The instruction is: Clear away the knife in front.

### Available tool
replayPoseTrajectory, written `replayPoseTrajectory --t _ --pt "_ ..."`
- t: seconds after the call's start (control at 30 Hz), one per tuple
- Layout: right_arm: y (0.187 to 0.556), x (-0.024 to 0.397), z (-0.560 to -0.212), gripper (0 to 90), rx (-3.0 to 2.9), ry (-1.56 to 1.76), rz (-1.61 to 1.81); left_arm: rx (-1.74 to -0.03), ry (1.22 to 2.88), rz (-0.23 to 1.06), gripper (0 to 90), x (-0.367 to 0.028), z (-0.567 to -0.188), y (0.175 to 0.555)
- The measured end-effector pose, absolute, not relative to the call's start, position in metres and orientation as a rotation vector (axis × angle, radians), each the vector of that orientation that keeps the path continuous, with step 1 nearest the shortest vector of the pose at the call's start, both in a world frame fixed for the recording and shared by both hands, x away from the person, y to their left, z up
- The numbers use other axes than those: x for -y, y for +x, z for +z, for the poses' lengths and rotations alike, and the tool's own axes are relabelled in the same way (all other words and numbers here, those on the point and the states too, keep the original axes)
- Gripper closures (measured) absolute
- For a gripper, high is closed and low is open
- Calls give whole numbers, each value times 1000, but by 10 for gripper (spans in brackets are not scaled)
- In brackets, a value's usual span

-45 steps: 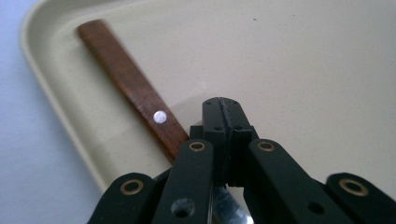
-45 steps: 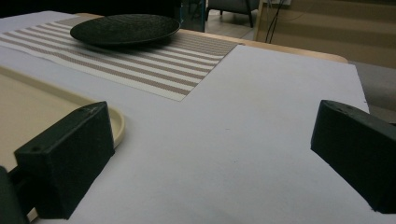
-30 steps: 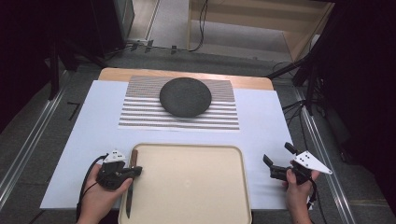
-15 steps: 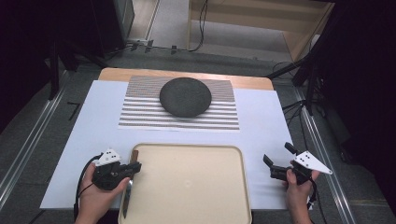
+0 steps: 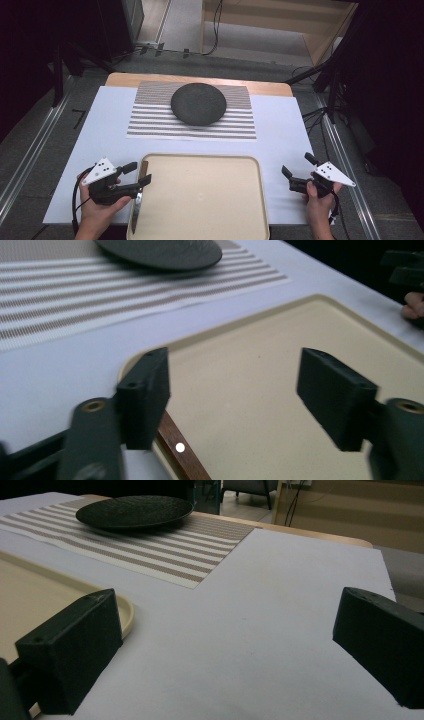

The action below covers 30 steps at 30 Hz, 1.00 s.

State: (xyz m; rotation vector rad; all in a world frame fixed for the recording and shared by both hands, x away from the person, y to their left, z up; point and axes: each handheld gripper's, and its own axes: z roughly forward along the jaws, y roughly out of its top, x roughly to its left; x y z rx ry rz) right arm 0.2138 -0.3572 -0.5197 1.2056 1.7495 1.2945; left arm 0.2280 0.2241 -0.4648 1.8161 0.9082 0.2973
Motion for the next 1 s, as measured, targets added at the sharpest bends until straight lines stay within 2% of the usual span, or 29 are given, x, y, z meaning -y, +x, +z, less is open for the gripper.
replayPoseTrajectory --t 0.17,0.5,1.0 --pt "214 357 -520 0 -1749 1205 1297 -898 1743 298 0 -237 -462 228" --pt "214 357 -520 0 -1749 1205 1296 -967 1716 400 0 -262 -461 232" --pt "214 357 -520 0 -1750 1205 1299 -1023 1683 476 0 -300 -466 243"
